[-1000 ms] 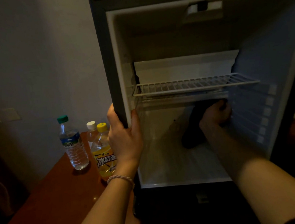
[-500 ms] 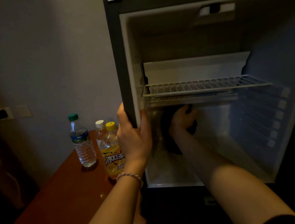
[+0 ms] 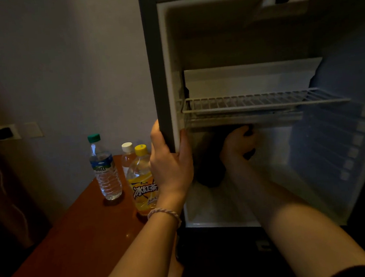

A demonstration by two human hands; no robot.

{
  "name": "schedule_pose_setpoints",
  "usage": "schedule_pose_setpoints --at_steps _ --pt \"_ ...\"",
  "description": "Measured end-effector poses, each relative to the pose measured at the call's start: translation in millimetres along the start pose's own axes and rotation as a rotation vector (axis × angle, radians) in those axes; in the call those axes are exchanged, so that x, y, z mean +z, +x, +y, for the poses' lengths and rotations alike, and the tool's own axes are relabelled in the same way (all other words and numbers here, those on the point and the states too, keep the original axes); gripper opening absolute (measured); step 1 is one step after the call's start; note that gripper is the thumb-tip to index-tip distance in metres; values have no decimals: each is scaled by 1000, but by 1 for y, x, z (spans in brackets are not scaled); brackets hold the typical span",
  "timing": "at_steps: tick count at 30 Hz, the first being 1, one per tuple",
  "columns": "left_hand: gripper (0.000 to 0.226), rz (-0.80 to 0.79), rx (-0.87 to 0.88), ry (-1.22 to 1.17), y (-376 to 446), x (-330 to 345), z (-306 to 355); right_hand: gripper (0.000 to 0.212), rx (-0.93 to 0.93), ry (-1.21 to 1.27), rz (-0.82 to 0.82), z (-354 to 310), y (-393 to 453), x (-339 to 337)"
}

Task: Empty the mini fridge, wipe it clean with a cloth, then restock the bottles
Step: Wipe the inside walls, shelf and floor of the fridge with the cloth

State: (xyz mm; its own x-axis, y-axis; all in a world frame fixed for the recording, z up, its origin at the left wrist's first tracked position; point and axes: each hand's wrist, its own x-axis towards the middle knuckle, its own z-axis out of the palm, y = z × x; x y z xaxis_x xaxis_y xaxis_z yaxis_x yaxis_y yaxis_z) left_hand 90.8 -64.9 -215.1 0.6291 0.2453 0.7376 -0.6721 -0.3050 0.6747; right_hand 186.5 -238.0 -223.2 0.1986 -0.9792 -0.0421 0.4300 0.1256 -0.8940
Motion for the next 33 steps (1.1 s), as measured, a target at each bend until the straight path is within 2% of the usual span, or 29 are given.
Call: schedule_pose_setpoints --at_steps 4,7,10,13,18,22,25,27,30,33 --pt "56 2 4 4 0 1 0 51 -137 -78 140 -15 48 -30" --pt "58 3 15 5 -1 2 -1 38 -218 -58 161 -17 73 -38" --pt "61 -3 25 6 0 2 0 37 -311 -108 96 -18 75 -44" --pt "59 -8 25 2 0 2 0 39 -388 -201 -91 -11 49 -47" --pt "58 5 17 -1 0 2 -3 27 -809 -371 -480 29 16 -42" --pt "59 12 22 0 0 2 -4 35 -1034 -491 -702 45 8 -36" --pt "59 33 32 15 -1 3 -3 45 -1222 -651 -941 54 10 -34" --pt "56 49 43 27 -1 3 -2 48 -1328 -815 -1010 56 11 -28" --pt "57 68 51 39 0 3 -2 57 -1513 -1099 -1000 61 16 -23" --pt "56 68 56 50 -1 3 -1 64 -1560 -1179 -1080 68 27 -30"
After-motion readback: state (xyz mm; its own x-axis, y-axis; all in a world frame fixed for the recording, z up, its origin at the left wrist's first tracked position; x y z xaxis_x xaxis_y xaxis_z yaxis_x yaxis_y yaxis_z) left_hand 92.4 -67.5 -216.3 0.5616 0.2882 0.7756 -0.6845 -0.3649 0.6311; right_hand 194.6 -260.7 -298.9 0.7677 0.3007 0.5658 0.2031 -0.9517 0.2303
